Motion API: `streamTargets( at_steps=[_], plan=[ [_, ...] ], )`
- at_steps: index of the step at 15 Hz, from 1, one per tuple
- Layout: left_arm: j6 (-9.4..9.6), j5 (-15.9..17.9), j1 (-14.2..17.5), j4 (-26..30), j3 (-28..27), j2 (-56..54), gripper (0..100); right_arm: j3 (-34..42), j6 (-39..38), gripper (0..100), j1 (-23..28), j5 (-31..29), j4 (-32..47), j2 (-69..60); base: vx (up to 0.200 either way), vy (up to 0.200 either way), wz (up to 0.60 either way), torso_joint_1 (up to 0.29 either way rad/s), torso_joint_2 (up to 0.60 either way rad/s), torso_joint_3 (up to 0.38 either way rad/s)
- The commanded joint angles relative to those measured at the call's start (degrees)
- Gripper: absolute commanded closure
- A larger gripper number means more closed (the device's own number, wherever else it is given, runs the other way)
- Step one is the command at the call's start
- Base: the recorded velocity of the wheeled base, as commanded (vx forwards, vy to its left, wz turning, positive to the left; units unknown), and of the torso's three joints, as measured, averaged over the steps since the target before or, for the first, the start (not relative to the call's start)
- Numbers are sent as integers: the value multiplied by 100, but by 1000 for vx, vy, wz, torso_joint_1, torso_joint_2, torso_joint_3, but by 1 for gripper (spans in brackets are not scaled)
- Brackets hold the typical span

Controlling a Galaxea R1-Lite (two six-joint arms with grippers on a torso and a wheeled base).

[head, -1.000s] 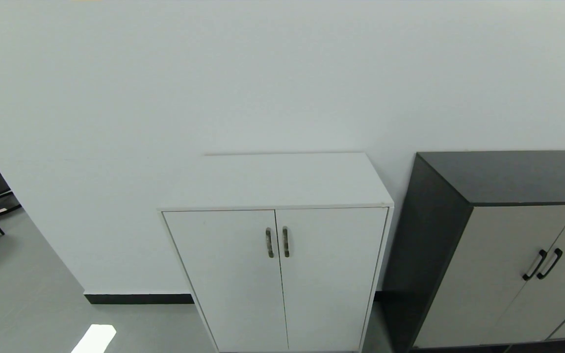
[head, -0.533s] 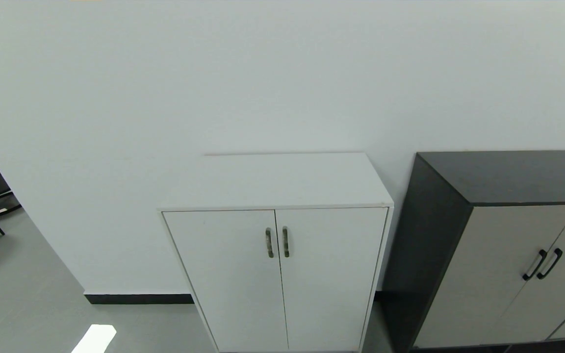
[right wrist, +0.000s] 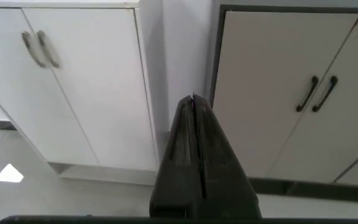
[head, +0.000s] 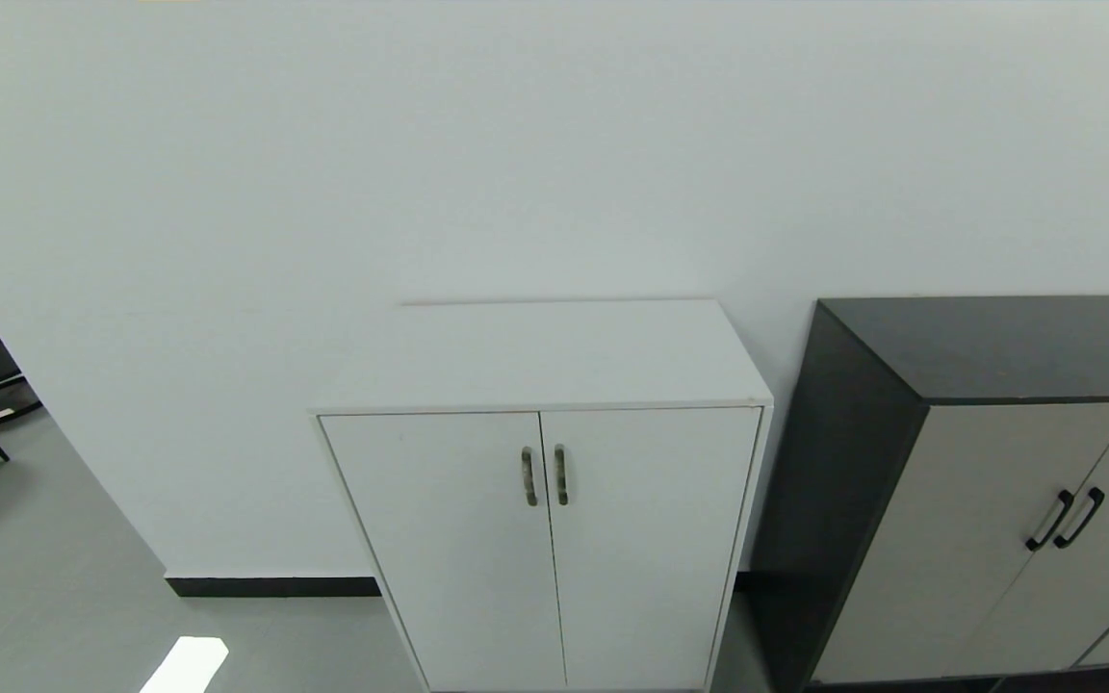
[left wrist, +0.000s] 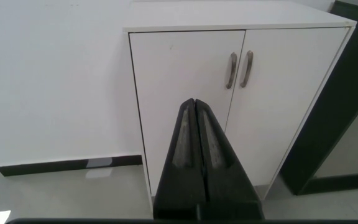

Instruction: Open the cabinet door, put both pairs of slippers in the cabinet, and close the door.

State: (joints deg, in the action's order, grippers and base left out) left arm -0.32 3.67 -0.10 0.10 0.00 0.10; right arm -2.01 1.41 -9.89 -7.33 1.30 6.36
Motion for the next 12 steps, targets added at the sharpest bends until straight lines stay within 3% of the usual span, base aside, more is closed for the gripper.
streamTargets(
  at_steps=[1, 2, 4, 12],
  plan=[
    [-3, 2, 1, -1, 0, 8, 100, -10, 52, 100, 760, -173, 1, -39, 0, 0, 0, 0, 0, 0],
    [-3, 2, 1, -1, 0, 8, 100, -1, 43, 100, 1059, -32, 1, -250, 0, 0, 0, 0, 0, 0],
    [-3, 2, 1, -1, 0, 8, 100, 17, -27, 100, 954, 662, -34, -575, 0, 0, 0, 0, 0, 0],
    [-3, 2, 1, -1, 0, 8, 100, 192, -150, 100, 971, 1014, -122, -619, 0, 0, 0, 0, 0, 0]
  ],
)
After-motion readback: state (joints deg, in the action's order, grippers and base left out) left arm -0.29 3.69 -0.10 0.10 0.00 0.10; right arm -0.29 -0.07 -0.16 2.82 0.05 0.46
